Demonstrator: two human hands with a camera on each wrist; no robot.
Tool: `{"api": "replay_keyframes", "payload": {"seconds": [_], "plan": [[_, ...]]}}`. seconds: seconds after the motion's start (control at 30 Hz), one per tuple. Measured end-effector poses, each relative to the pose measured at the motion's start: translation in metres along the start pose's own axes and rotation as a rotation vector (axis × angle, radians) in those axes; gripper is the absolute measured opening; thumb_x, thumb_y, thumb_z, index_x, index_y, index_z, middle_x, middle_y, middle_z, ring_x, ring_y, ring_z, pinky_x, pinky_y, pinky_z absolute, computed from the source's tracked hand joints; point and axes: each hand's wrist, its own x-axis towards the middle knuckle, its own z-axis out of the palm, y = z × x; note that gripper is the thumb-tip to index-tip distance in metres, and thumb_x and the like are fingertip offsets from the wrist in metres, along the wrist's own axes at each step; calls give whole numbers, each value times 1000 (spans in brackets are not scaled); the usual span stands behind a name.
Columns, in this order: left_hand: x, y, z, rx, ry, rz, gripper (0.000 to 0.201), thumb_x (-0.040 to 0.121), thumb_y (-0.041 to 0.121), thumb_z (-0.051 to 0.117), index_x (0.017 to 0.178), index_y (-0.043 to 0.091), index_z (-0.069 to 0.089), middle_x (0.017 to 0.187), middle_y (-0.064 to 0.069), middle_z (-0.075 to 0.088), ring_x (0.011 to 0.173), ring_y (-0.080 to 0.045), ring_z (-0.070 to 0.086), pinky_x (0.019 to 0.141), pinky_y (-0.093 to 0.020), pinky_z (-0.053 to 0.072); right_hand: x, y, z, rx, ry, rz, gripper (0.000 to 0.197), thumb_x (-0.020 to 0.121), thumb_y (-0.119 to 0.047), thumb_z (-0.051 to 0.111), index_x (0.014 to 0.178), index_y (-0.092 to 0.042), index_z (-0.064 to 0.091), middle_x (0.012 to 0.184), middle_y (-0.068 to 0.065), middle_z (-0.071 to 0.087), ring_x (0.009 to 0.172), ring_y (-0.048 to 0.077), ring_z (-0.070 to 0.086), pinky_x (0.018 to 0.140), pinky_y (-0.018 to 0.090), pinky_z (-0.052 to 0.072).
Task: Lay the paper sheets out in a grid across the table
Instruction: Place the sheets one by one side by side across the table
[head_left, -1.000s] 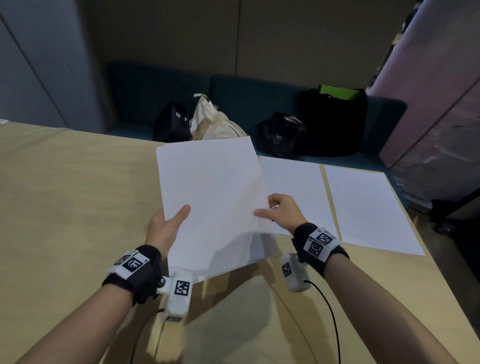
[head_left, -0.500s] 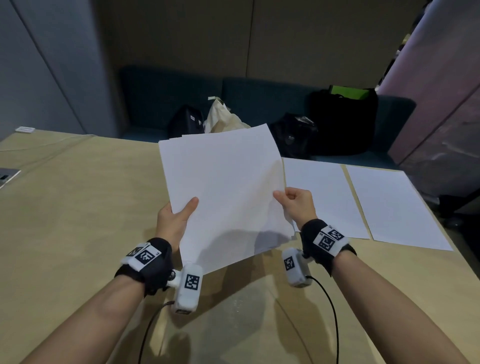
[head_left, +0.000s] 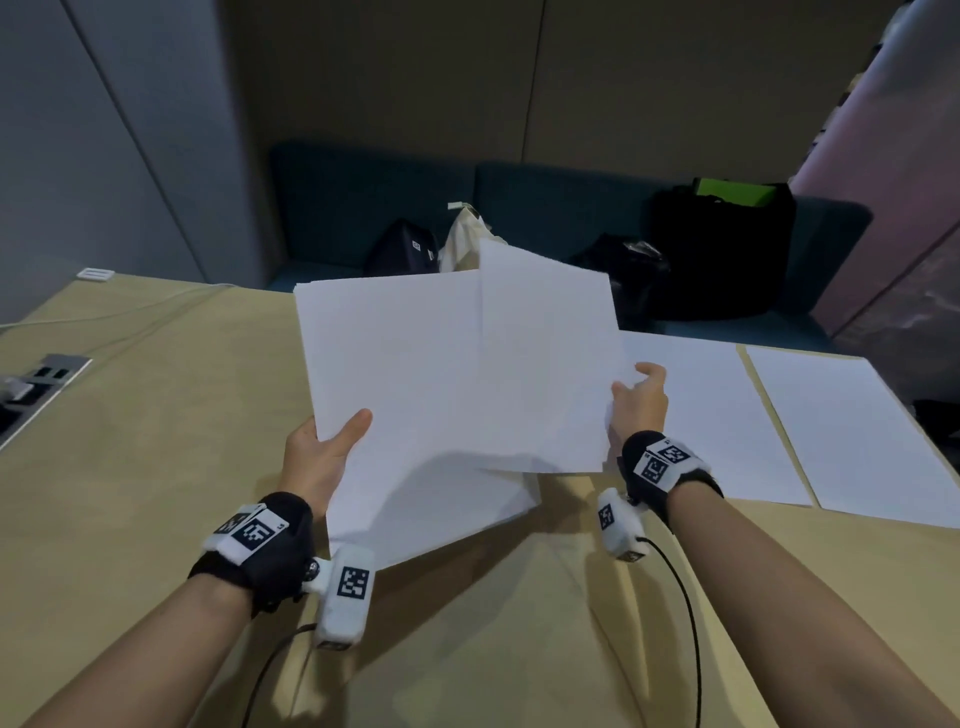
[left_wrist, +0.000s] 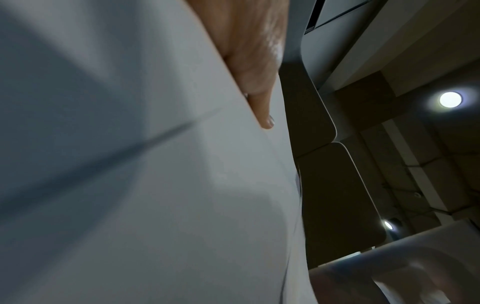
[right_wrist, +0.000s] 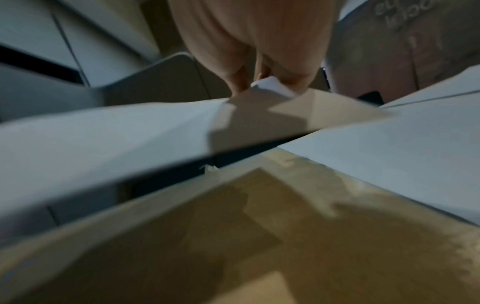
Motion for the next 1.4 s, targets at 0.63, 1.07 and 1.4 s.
{"api": "replay_keyframes", "payload": {"seconds": [0.63,1.07,1.4], "plan": [[37,1,-53,11,26,-17,34,87,14,63,119,4,59,107,-8,64,95,-24,61,86,-30,44,-9,25,51,-973,-182,-85,57,87,-45,53,132,-12,44,149,18,19,137,34,21,111,46,21],[38,3,-60,43,-11,-8,31,88,15,61,117,3,59,107,-9,63,88,-21,60,67,-22,44,-54,14,81,-1006,-656,-54,61,88,-34,51,143,-39,25,152,4,20,133,38,24,107,58,29],[35,-1,-64,25,-17,-20,31,88,14,61,117,3,59,106,-9,63,94,-24,59,80,-29,42,-57,12,90,-973,-637,-64,59,89,-33,48,143,-38,26,150,4,22,132,39,22,106,57,30]]}}
